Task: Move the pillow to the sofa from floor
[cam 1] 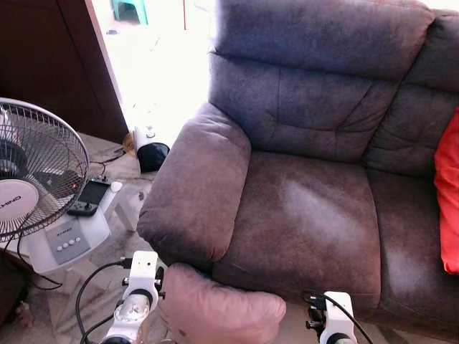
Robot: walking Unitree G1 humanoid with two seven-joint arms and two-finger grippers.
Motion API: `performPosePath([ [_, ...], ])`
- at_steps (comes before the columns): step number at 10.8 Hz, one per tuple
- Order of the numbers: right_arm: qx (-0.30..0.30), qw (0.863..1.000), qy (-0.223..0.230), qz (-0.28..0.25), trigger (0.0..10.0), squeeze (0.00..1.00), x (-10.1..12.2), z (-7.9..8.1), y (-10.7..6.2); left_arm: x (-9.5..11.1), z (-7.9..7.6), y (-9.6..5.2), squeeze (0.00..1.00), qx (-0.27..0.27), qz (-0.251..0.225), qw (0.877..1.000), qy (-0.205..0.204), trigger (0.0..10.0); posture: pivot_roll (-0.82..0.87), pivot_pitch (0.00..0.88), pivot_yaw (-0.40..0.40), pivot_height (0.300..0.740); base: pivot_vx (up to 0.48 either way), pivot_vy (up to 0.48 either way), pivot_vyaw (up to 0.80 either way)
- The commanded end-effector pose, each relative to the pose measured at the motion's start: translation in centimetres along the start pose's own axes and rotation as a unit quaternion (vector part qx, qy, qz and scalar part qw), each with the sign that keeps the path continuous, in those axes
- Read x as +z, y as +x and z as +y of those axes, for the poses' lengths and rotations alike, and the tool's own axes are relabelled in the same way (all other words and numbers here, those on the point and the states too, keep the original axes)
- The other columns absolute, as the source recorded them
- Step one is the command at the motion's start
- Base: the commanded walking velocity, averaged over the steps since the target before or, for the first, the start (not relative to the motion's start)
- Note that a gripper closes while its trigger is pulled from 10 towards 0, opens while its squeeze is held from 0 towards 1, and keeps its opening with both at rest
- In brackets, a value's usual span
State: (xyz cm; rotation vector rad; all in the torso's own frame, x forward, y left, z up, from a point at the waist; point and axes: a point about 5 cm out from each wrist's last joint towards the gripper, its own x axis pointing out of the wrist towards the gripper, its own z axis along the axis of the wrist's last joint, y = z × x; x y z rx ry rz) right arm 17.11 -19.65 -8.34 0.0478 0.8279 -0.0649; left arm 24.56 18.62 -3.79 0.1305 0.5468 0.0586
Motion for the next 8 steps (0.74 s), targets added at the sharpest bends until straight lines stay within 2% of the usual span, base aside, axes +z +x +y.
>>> performPosePath([
  [1,-0.004,1.000,0.001,0.001,10.0,0.00,-0.2,-0.3,-0.1,-0.6,0.1,-0.2,0.00,0.004,0.014,1.000,-0.001,10.0,0.08,0.120,-0.086,0.740,0.000,0.000,0.00],
  [4,-0.003,1.000,0.002,-0.002,10.0,0.00,-0.1,-0.3,-0.1,-0.4,-0.1,-0.1,0.00,-0.001,0.010,1.000,0.002,10.0,0.08,0.121,-0.086,0.740,0.000,0.000,0.00],
  [6,0.015,0.998,-0.005,-0.057,10.0,0.00,4.1,2.3,1.3,-0.3,-0.2,-0.1,0.00,-0.003,0.009,1.000,0.003,10.0,0.07,0.124,-0.084,0.740,0.000,0.000,0.00],
  [8,0.015,0.999,-0.006,-0.031,10.0,0.00,3.2,2.0,1.2,-0.3,-0.2,0.0,0.00,-0.001,0.010,1.000,0.003,10.0,0.08,0.125,-0.085,0.740,0.000,0.000,0.00],
])
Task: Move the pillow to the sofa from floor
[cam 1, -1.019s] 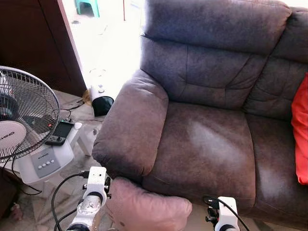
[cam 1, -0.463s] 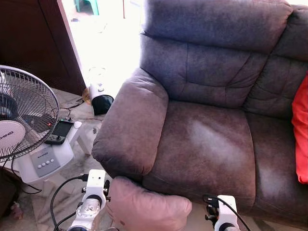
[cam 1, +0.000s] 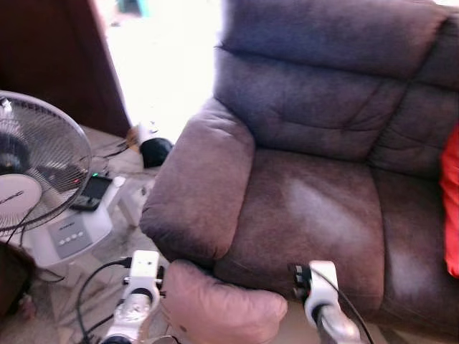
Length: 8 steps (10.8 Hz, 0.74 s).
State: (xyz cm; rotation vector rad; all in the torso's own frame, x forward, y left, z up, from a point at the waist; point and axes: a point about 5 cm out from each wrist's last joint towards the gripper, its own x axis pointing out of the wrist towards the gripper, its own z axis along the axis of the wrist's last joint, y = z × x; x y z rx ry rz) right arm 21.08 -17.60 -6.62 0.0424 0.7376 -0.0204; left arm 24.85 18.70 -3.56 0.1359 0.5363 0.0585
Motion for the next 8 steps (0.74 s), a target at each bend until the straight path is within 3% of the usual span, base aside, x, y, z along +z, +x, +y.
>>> performPosePath([
  [1,-0.007,1.000,0.005,0.019,10.0,0.00,-0.93,-0.52,-0.29,-0.49,-0.34,-0.14,0.00,-0.003,0.013,1.000,0.000,10.0,0.08,0.124,-0.085,0.740,0.000,0.000,0.00],
  [5,-0.011,1.000,0.006,0.025,10.0,0.00,-0.98,-0.70,-0.29,-0.32,-0.37,-0.10,0.00,-0.002,0.008,1.000,-0.003,10.0,0.07,0.131,-0.088,0.735,0.000,0.000,0.00],
  [8,-0.011,1.000,0.003,0.023,10.0,0.00,-0.69,-0.70,-0.17,-0.47,-0.17,-0.13,0.00,-0.001,0.013,1.000,-0.004,10.0,0.07,0.132,-0.088,0.680,0.000,0.000,0.00],
])
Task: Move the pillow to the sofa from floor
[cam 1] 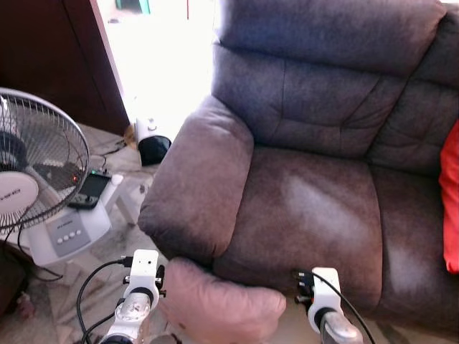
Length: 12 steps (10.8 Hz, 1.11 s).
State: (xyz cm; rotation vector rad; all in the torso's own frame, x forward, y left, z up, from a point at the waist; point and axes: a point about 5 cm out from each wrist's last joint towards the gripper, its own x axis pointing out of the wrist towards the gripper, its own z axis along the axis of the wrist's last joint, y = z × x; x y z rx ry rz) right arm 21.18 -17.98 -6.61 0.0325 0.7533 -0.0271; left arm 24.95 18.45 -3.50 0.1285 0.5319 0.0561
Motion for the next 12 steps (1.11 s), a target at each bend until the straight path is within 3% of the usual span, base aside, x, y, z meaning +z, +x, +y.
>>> performPosePath([
  [1,-0.010,1.000,-0.006,0.017,10.0,0.00,-0.77,-0.40,-0.22,-0.66,0.12,-0.18,0.00,0.001,0.017,1.000,0.000,10.0,0.08,0.130,-0.088,0.680,0.000,0.000,0.00],
  [4,-0.013,1.000,0.001,0.016,10.0,0.00,-0.87,-0.41,-0.26,-0.79,0.24,-0.23,0.00,0.002,0.020,1.000,0.000,10.0,0.08,0.114,-0.086,0.680,0.000,0.000,0.00],
  [7,-0.017,1.000,-0.005,0.008,10.0,0.00,-0.54,-0.41,-0.19,-0.78,0.07,-0.25,0.00,0.001,0.017,1.000,0.000,10.0,0.08,0.098,-0.086,0.645,0.000,0.000,0.00],
  [12,-0.019,1.000,-0.013,-0.001,10.0,0.00,-0.27,-0.26,-0.14,-0.82,0.09,-0.27,0.00,0.002,0.018,1.000,0.000,10.0,0.08,0.096,-0.088,0.645,0.000,0.000,0.00],
])
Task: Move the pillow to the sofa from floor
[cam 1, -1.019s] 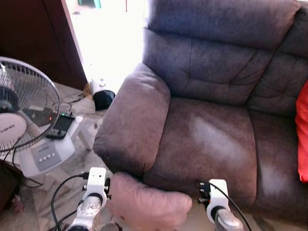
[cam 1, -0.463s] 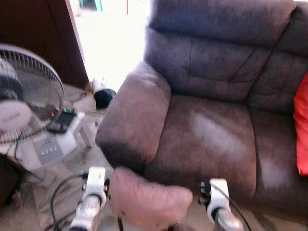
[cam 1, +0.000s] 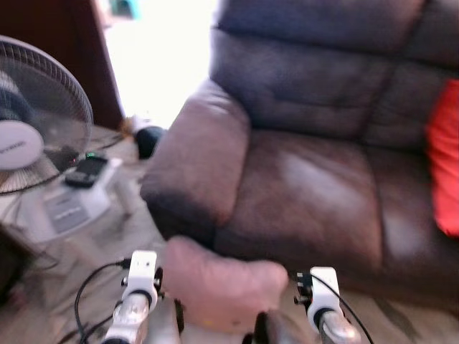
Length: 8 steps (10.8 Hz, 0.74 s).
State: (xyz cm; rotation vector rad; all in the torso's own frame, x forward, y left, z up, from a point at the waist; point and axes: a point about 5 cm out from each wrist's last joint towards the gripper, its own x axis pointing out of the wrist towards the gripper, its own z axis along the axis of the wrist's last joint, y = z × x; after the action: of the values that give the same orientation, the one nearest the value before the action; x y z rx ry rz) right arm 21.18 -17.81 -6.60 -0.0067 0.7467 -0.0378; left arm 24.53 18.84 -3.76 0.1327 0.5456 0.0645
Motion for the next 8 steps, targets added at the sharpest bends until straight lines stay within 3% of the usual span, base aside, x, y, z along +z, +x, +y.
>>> performPosePath([
  [1,-0.006,1.000,0.006,0.002,10.0,0.00,-0.22,-0.38,-0.10,-0.33,-0.19,-0.06,0.00,-0.001,0.011,1.000,-0.002,10.0,0.08,0.101,-0.088,0.645,0.000,0.000,0.00],
  [8,-0.006,1.000,0.010,0.001,10.0,0.00,-0.01,-0.51,-0.02,-0.18,-0.05,0.00,0.00,0.003,0.009,1.000,-0.003,10.0,0.08,0.111,-0.089,0.628,0.000,0.000,0.00],
])
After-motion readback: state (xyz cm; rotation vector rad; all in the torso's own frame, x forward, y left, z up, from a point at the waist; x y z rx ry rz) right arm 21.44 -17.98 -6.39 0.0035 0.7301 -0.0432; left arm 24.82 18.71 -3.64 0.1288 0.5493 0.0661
